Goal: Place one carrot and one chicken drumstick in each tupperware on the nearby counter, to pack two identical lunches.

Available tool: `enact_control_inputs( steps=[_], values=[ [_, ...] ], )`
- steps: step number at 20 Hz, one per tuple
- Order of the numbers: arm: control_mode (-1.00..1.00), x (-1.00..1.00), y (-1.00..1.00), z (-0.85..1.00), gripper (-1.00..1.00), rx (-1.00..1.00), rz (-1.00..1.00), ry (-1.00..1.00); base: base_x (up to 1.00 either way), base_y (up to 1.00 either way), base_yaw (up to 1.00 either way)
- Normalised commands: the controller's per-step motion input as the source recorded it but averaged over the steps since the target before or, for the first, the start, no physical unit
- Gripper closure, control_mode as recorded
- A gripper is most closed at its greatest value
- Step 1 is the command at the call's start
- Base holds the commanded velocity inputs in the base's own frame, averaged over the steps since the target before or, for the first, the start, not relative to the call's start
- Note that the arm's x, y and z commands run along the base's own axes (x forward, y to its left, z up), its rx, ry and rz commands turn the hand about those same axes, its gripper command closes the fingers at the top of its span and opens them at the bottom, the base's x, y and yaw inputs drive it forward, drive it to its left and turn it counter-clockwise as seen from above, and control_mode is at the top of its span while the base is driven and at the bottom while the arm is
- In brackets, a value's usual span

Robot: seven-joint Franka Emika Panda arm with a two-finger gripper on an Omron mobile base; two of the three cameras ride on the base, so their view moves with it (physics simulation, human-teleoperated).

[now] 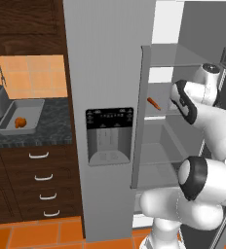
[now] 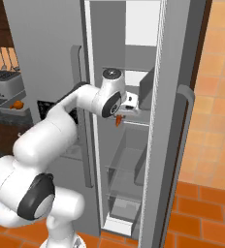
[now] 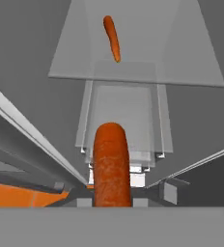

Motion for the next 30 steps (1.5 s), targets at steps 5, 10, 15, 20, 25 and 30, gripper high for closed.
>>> enact_control_inputs(
  steps=[5, 10, 15, 20, 25, 30],
  values=[
    [-1.00, -0.48, 0.89, 0.56, 1.00, 0.00, 0.06, 0.12, 0.00, 0.00, 0.00],
    [-1.00, -0.42, 1.00, 0.21, 1.00, 0.00, -0.02, -0.07, 0.00, 0.00, 0.00],
    [-1.00, -0.47, 0.95, 0.28, 1.00, 0.00, -0.10, -0.17, 0.00, 0.00, 0.00],
    [1.00, 0.00, 0.00, 0.00, 1.00, 0.00, 0.00, 0.00, 0.00, 1.00, -0.10],
    [1.00, 0.00, 0.00, 0.00, 1.00, 0.00, 0.00, 0.00, 0.16, 1.00, 0.01],
    [1.00, 0.00, 0.00, 0.00, 1.00, 0.00, 0.00, 0.00, 0.05, 1.00, 0.02]
  ],
)
